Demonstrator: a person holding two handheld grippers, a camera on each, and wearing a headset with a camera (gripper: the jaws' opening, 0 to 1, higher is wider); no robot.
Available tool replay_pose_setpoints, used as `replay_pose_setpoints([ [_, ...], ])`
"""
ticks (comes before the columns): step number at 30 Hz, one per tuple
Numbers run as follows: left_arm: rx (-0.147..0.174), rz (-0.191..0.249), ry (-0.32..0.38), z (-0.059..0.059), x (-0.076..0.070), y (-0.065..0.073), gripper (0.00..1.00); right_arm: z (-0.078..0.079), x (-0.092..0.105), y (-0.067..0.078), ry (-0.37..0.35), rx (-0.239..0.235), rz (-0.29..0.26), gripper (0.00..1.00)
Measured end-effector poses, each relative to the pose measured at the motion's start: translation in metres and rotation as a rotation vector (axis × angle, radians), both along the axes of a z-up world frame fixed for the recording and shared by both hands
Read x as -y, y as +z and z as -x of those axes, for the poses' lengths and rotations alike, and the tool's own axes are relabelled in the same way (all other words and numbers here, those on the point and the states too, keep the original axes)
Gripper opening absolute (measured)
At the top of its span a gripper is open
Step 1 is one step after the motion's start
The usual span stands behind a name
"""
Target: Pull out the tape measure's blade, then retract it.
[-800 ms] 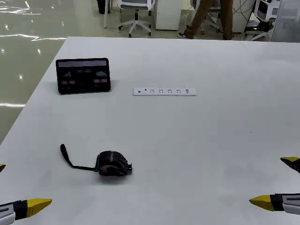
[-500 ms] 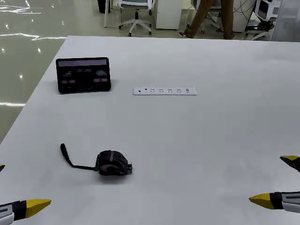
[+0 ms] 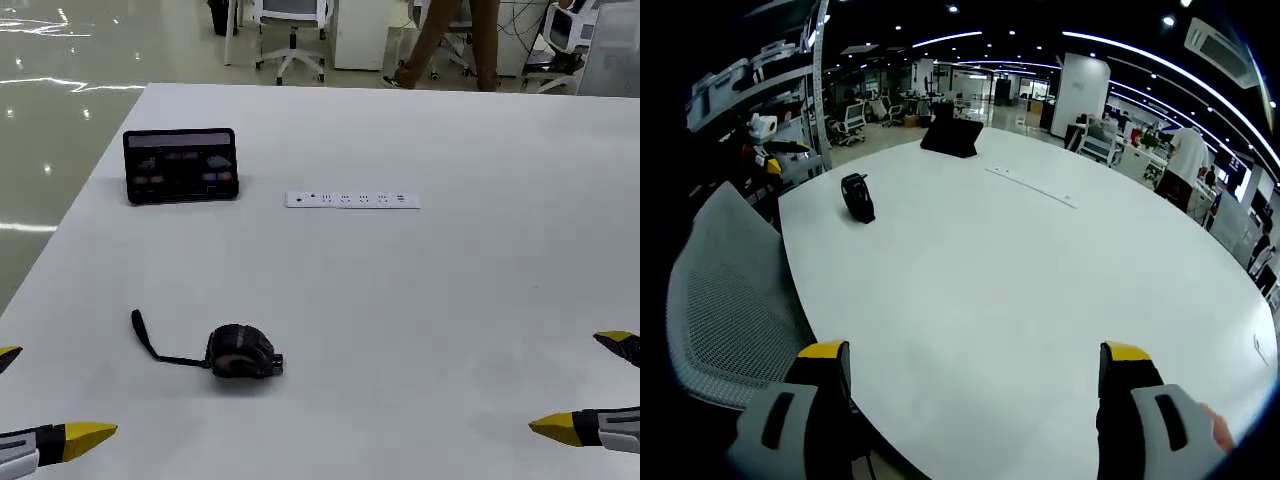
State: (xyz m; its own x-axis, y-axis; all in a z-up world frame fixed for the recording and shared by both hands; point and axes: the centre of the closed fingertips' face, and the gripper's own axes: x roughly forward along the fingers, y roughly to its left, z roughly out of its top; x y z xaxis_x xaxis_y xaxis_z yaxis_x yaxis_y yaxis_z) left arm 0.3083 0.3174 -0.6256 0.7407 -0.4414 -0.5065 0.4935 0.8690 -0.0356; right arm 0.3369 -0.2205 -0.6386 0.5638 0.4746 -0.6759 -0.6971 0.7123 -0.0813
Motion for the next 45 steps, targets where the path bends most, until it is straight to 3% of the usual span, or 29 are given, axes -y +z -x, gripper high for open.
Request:
replay_pose_setpoints([
  [7, -0.003, -0.044, -0.094, -0.011, 0.015, 0.004, 1.00, -0.010, -0.015, 0.007, 0.035, 0.016, -0.011, 0.99],
  [11, -0.028, -0.081, -0.197, -0.020, 0.030, 0.006, 1.00, -0.016, -0.025, 0.009, 0.072, 0.021, -0.010, 0.98],
  [15, -0.056, -0.146, -0.307, -0.030, 0.044, 0.006, 1.00, -0.020, -0.036, 0.010, 0.107, 0.007, -0.010, 0.98],
  [23, -0.059, -0.202, -0.436, -0.044, 0.079, 0.007, 1.00, -0.025, -0.061, 0.017, 0.185, 0.016, -0.010, 0.97],
  [26, -0.073, -0.230, -0.486, -0.046, 0.092, 0.002, 1.00, -0.026, -0.073, 0.019, 0.218, 0.024, -0.010, 0.98],
  [28, -0.063, -0.244, -0.511, -0.048, 0.098, 0.001, 1.00, -0.027, -0.080, 0.021, 0.235, 0.028, -0.011, 0.99],
  [31, -0.067, -0.293, -0.558, -0.055, 0.106, -0.003, 0.99, -0.031, -0.095, 0.021, 0.265, 0.038, -0.013, 1.00],
  [38, -0.083, -0.337, -0.638, -0.071, 0.123, -0.009, 0.95, -0.042, -0.125, 0.021, 0.326, 0.046, 0.004, 1.00],
  [41, -0.119, -0.336, -0.677, -0.073, 0.130, -0.020, 0.93, -0.050, -0.134, 0.022, 0.345, 0.053, 0.004, 1.00],
  [43, -0.174, -0.369, -0.683, -0.074, 0.128, -0.036, 0.93, -0.052, -0.149, 0.026, 0.365, 0.053, -0.019, 1.00],
  [45, -0.180, -0.408, -0.704, -0.075, 0.129, -0.045, 0.92, -0.053, -0.162, 0.028, 0.383, 0.054, -0.023, 1.00],
])
